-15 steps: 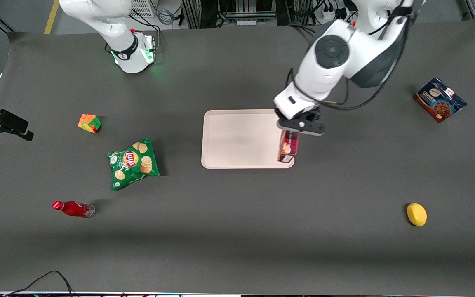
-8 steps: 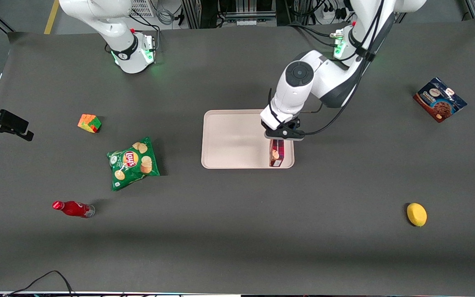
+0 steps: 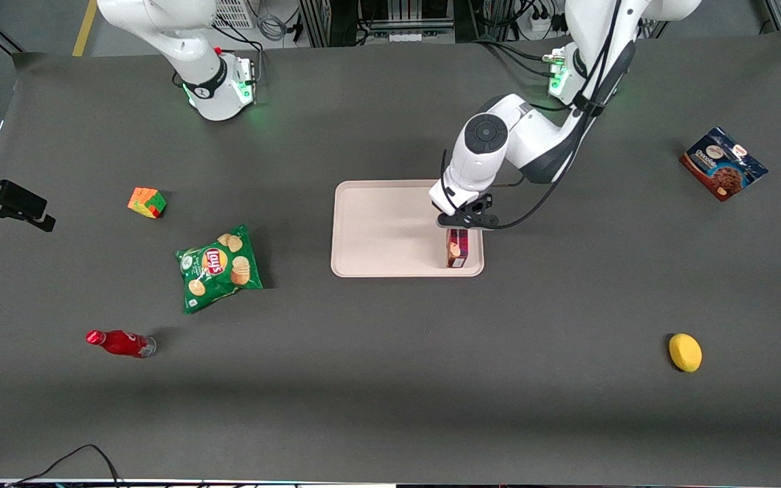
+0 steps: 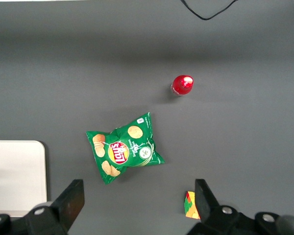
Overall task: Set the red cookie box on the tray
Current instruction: 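Lower the cookie box onto the tray and open the left gripper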
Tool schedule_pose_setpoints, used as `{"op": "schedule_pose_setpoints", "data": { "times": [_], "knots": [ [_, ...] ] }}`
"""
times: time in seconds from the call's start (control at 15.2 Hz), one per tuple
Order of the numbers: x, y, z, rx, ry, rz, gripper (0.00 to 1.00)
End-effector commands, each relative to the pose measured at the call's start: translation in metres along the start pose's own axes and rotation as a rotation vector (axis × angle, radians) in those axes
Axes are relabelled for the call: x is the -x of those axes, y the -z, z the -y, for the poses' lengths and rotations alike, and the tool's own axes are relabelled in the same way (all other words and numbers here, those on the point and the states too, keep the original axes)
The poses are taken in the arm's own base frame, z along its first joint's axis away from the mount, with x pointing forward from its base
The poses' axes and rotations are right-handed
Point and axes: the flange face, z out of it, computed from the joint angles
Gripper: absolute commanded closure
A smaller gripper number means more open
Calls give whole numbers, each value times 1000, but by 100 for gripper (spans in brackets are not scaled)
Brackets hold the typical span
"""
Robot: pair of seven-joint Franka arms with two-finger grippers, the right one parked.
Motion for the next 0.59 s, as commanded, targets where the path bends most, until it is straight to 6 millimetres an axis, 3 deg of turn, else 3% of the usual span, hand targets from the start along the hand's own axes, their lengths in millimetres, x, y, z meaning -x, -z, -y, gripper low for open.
{"op": "schedule_pose_setpoints", "data": {
  "times": [0.0,0.33,0.46,0.53],
  "knots": [
    [-7,-7,7,-4,49,-25,100],
    [-9,-20,11,2,73,-26,100],
    [-9,-21,12,1,73,-26,71],
    [-9,-21,12,-1,71,-27,29]
  ]
}}
